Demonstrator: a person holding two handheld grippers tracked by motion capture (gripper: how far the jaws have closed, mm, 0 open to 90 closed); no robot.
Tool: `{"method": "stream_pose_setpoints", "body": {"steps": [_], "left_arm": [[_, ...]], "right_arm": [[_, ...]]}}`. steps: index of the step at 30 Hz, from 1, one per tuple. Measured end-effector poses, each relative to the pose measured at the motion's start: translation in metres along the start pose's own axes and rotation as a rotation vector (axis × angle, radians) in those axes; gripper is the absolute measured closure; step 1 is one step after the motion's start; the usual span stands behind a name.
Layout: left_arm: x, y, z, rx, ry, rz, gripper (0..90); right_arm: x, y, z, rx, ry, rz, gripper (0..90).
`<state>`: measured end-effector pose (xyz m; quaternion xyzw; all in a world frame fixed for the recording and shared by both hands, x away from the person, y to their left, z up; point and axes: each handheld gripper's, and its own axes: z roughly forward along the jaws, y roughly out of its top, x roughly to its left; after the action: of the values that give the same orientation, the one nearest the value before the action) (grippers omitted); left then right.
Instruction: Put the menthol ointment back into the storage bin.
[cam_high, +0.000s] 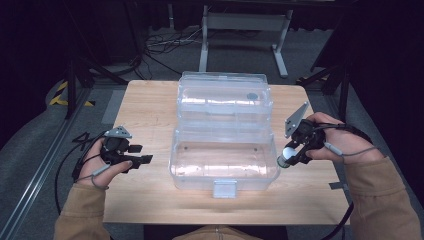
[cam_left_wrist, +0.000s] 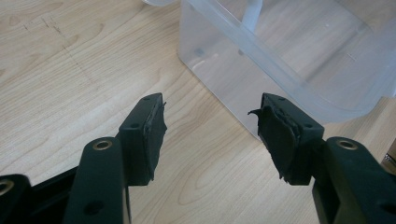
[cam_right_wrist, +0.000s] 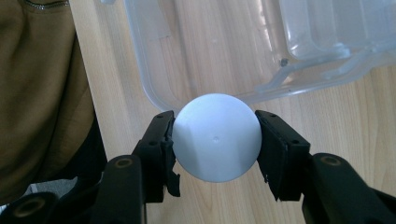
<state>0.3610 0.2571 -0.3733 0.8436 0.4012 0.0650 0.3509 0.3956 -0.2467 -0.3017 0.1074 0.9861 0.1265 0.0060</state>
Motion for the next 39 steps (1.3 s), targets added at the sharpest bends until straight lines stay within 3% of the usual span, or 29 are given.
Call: {"method": "stream_pose_setpoints", "body": {"steps": [14,39], "left_arm": [[0.001,0.0,0.001,0.002,-0.001,0.001,41.8],[0.002,-0.001,-0.001,-0.002,0.002,-0.003,41.7]], "right_arm": [[0.002,0.015,0.005,0.0,0.013,-0.044,50.3],[-0.001,0.029,0.03,0.015,0.051,-0.069,50.3]]}}
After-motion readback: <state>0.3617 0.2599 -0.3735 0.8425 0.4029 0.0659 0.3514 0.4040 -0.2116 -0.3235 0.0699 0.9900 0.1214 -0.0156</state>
